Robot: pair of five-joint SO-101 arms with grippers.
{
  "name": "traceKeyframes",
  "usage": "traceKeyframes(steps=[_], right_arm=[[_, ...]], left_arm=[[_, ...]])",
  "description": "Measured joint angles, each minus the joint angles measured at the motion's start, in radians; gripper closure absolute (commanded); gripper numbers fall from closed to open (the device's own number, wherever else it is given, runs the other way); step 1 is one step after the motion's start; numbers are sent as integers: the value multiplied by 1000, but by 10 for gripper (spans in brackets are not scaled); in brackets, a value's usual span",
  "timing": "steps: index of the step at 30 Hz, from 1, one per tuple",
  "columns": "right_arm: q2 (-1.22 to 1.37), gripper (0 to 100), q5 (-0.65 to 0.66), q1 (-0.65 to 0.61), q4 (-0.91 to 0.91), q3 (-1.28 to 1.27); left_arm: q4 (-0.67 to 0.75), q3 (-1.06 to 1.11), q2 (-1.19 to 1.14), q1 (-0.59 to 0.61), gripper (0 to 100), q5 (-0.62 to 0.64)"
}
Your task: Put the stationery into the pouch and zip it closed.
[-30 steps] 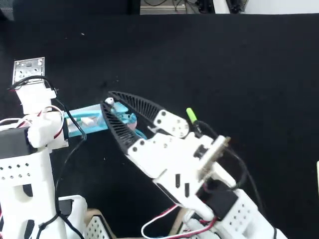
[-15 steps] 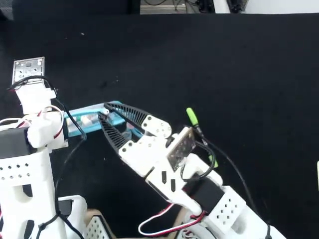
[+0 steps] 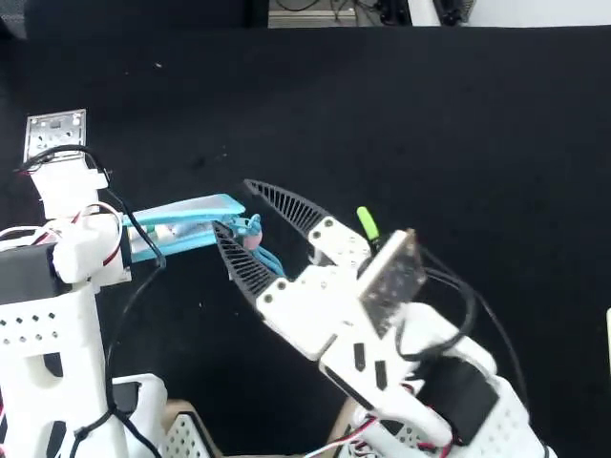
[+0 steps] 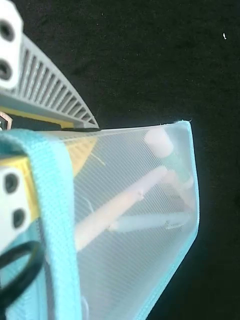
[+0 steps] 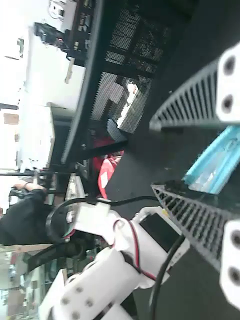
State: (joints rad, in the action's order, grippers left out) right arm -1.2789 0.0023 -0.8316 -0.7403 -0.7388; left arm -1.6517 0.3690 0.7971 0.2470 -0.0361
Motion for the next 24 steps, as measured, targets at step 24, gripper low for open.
traceKeyframes(steps=[24], right_arm=[[885, 817, 0, 729, -146, 2]], left_arm=[[0, 0, 0, 0, 970, 0]])
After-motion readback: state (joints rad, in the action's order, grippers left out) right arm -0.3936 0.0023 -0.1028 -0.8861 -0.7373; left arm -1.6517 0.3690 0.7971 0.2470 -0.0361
